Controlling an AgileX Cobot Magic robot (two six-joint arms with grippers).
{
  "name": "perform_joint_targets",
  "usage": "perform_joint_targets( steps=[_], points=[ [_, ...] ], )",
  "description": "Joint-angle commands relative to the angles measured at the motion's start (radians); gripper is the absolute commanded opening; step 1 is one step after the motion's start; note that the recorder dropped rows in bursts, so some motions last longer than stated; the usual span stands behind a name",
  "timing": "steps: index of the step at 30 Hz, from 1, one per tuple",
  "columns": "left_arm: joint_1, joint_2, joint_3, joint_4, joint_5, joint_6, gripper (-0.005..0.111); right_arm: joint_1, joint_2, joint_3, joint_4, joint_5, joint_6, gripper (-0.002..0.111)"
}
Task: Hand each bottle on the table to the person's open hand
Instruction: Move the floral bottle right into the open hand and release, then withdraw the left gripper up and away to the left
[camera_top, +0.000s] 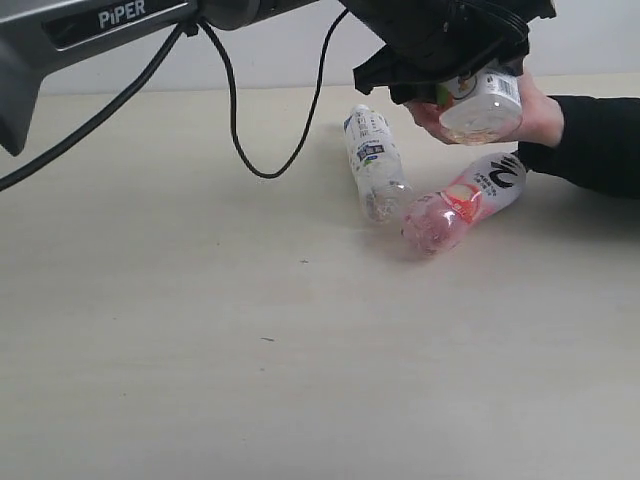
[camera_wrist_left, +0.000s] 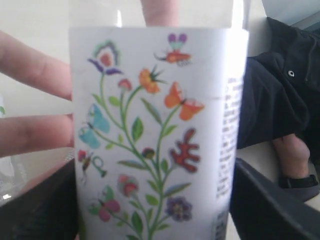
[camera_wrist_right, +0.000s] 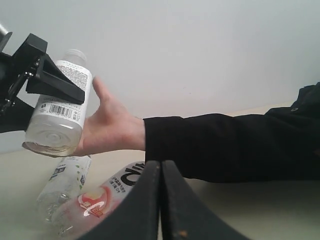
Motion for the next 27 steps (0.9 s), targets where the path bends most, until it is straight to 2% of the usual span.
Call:
perform_joint_targets(
  steps=[1,3,10,21,23,24,26,27],
  points=[
    [-0.002,-0.002,-0.007,0.004,-0.026,0.031,0.082,0.001,-0.006,0.006,-0.001,-0.011,-0.002,0.0],
    [-0.002,-0.002,-0.007,0.004,-0.026,0.033,0.086,0.001,-0.006,0.006,-0.001,-0.011,-0.002,0.0],
    [-0.002,-0.041,-0.007,0.002,0.005,0.061,0.085,0.001,-0.006,0.006,-0.001,-0.011,-0.002,0.0],
    [0.0,-0.179,-0.007,0.001,0.152,0.19,0.083,0.001,-0.006,0.006,-0.001,-0.011,-0.002,0.0],
    [0.0,-0.203,-0.007,0.001,0.195,0.225,0.073,0.001,-0.006,0.006,-0.001,-0.011,-0.002,0.0],
    [0.002,-0.216,-0.007,0.001,0.225,0.235,0.063,0.001,-0.006,0.006,-0.001,-0.011,-0.002,0.0],
    [0.009,-0.235,-0.007,0.0,0.289,0.232,0.038,0.001,-0.006,0.006,-0.001,-0.011,-0.002,0.0],
    [0.018,-0.245,-0.007,-0.002,0.334,0.225,0.021,0.001,-0.006,0.006,-0.001,-0.011,-0.002,0.0]
  ],
)
